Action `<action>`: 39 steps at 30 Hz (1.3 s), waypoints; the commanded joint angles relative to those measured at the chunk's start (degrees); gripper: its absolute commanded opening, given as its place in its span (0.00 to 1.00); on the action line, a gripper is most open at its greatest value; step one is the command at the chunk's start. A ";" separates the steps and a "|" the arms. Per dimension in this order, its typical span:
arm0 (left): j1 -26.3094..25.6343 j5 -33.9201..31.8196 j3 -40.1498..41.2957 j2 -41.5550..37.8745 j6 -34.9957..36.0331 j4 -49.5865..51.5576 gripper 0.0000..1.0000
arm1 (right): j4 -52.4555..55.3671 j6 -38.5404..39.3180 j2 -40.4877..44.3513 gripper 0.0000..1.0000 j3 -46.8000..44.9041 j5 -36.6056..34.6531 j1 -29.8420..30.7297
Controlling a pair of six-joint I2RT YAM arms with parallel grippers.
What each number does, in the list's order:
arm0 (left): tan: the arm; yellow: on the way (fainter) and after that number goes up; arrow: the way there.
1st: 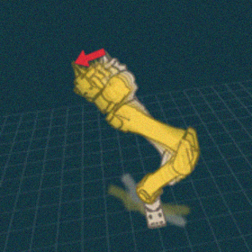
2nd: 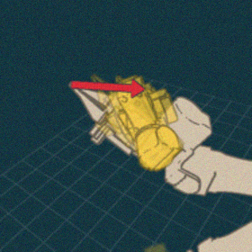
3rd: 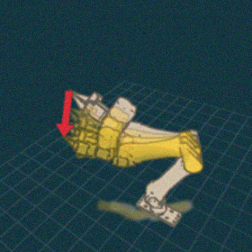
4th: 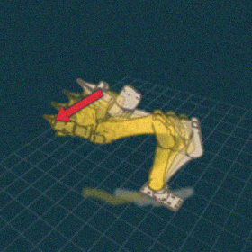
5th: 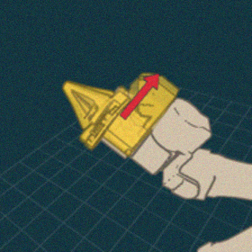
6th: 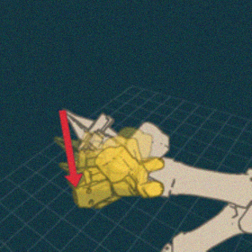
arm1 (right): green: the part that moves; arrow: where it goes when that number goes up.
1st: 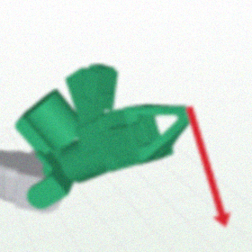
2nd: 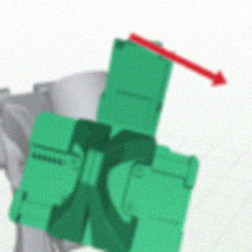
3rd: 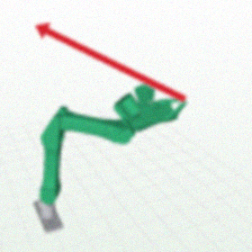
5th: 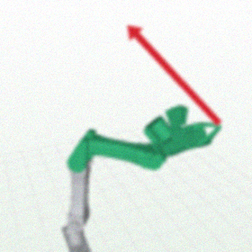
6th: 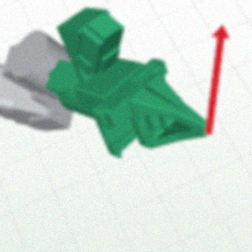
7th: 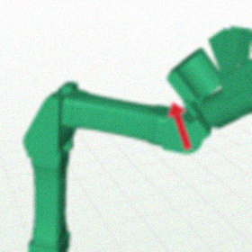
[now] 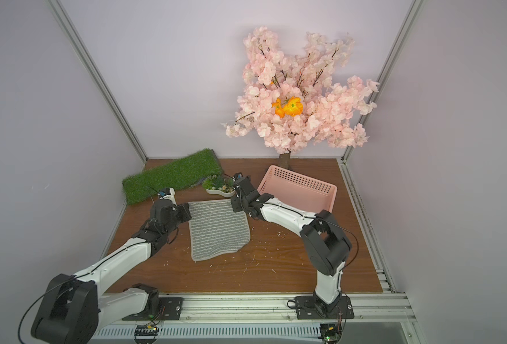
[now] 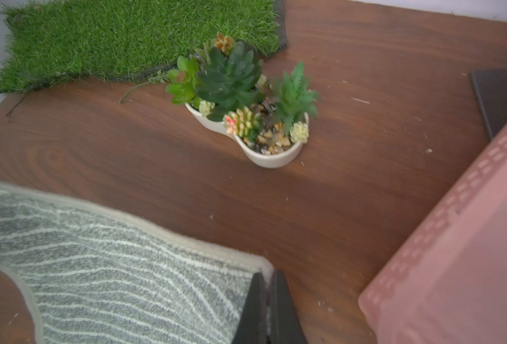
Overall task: Fold the square dishcloth
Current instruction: Flatten out the cleaning item at the center of the board, then fold the cleaning item at the center of the board.
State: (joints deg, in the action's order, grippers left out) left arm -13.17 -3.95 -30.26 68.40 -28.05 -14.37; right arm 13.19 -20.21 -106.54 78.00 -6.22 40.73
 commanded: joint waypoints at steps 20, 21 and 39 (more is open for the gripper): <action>7.86 -5.64 -5.58 14.22 10.54 -12.20 0.01 | -5.94 7.38 -12.64 0.00 14.29 3.90 -0.59; 8.68 -5.10 -5.75 14.58 10.53 -12.27 0.01 | -6.20 7.07 -12.90 0.00 14.29 4.84 -0.57; 11.50 2.65 -10.73 17.97 12.33 -10.27 0.01 | -6.60 5.84 -14.73 0.00 14.79 4.25 1.94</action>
State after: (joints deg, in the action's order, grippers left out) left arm -2.50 -3.86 -41.15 87.26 -15.79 -25.34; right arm 6.83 -14.33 -121.21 92.90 -0.89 42.76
